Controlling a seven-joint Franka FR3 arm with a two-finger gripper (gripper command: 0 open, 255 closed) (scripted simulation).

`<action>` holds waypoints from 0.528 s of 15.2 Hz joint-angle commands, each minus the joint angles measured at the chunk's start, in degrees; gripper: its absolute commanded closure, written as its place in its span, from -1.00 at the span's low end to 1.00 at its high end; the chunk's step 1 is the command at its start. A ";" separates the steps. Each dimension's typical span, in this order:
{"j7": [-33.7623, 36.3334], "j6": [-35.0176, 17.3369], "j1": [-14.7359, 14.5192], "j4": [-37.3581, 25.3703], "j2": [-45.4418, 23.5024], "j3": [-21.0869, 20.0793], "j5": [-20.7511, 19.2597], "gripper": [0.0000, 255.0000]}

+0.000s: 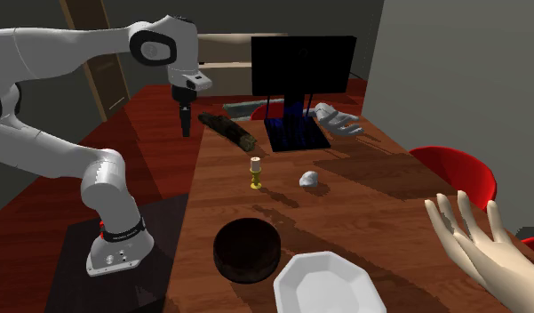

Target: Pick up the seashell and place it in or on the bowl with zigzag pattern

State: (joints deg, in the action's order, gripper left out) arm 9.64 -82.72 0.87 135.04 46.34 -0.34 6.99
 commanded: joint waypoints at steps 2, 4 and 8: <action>-2.18 -1.30 -0.05 0.26 -0.97 1.01 -1.06 -1.00; -6.47 -3.97 -0.17 0.51 -3.18 3.03 -3.05 -1.00; -14.75 -9.48 -0.50 -0.05 -8.58 6.90 -6.37 -1.00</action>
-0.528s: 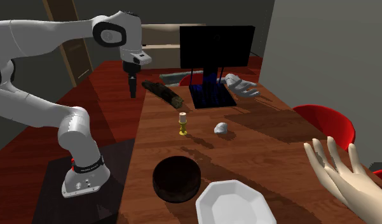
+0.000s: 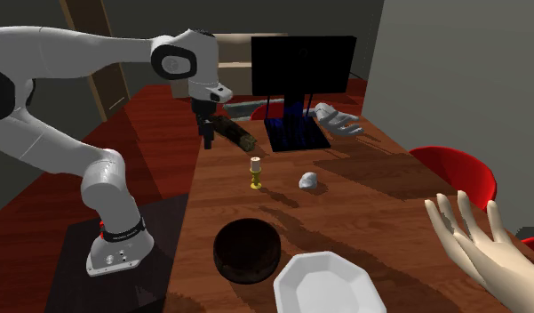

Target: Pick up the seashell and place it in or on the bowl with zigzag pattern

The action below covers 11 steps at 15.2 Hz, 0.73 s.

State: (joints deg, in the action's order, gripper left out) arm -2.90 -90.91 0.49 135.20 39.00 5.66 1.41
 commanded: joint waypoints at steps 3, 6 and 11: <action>-8.22 -5.39 -0.54 -1.56 -6.04 3.67 -2.62 -1.00; -14.14 -9.31 -1.10 -3.71 -11.38 6.26 -3.76 -1.00; -23.98 -15.07 -2.14 -8.98 -21.16 10.01 -3.94 -1.00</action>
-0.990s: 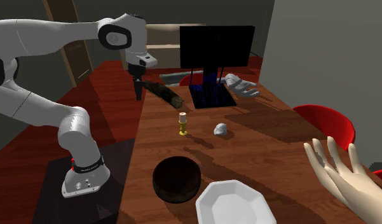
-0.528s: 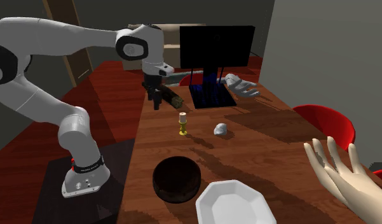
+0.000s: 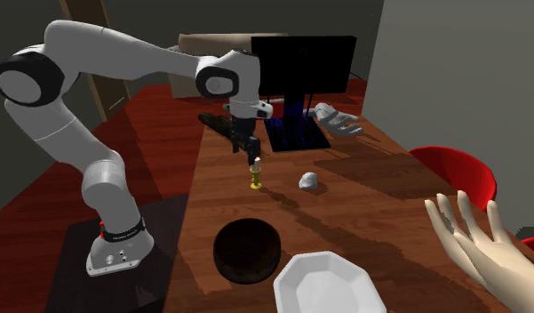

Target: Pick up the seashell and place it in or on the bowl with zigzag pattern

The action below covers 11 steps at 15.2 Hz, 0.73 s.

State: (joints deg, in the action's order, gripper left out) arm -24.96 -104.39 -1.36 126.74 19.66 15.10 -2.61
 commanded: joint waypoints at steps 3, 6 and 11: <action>-7.88 -4.40 -0.80 -4.66 -8.10 2.36 1.02 -1.00; -13.84 -6.59 -1.08 -9.51 -14.59 3.69 2.68 -1.00; -23.38 -8.71 -0.53 -19.24 -25.69 4.50 6.44 -1.00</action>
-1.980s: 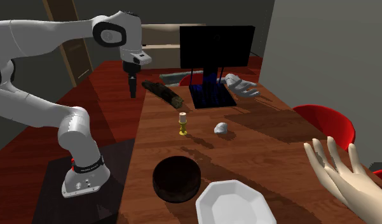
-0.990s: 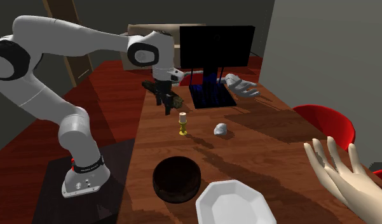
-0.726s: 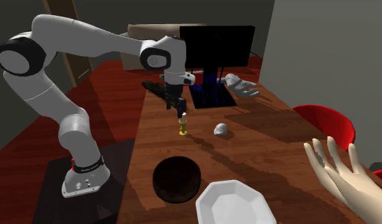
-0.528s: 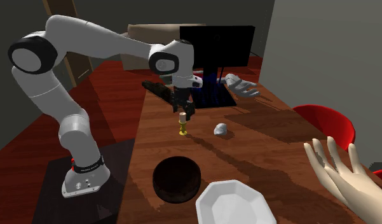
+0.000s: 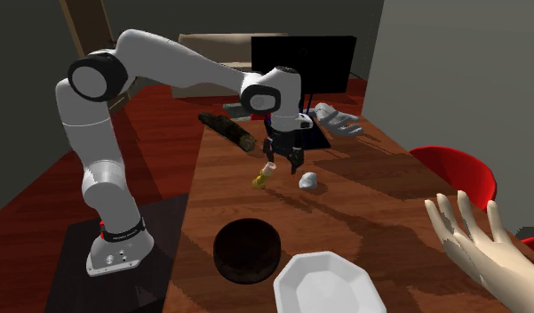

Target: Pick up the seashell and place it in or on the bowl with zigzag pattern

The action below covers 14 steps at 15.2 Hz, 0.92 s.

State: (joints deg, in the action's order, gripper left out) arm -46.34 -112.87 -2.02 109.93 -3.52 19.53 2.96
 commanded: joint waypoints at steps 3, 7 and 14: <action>-7.19 -0.54 1.14 -9.33 -9.25 -0.34 3.22 -1.00; -13.15 0.21 3.00 -20.00 -18.40 -1.62 5.89 -1.00; -14.31 -3.49 3.39 -19.18 -21.20 -2.24 6.77 -1.00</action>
State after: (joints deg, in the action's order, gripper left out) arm -60.55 -115.68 1.36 90.37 -24.45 17.35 9.62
